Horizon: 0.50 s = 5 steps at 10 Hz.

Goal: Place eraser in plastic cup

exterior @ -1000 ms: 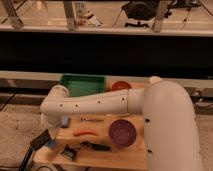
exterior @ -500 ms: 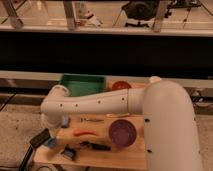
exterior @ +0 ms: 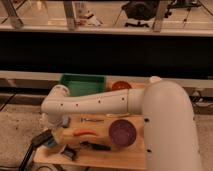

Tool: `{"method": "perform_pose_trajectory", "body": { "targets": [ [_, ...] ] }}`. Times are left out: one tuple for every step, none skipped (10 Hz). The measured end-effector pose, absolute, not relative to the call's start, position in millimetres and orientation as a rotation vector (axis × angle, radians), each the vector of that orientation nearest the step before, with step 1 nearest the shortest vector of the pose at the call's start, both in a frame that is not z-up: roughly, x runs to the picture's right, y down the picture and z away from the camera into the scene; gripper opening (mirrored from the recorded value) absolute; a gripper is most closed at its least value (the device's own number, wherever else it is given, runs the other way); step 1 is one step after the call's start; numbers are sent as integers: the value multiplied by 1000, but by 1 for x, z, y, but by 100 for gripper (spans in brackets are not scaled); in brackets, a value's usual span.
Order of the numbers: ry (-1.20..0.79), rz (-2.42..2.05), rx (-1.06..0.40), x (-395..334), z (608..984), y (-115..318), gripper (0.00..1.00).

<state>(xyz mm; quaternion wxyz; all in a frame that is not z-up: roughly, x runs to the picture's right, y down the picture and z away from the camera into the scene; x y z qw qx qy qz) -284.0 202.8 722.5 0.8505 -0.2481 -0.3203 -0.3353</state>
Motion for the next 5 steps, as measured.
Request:
{"method": "perform_pose_trajectory", "body": {
  "targets": [
    [-674,-707,-523,-284,722,203,80],
    [-669,-708,-518,-283,721,201,80],
    [-660,-700,-508,-279,718,196,80],
    [-649,-687,-496,-272,713,188,80],
    [-638,-671,-484,-263,705,179,80]
  ]
}}
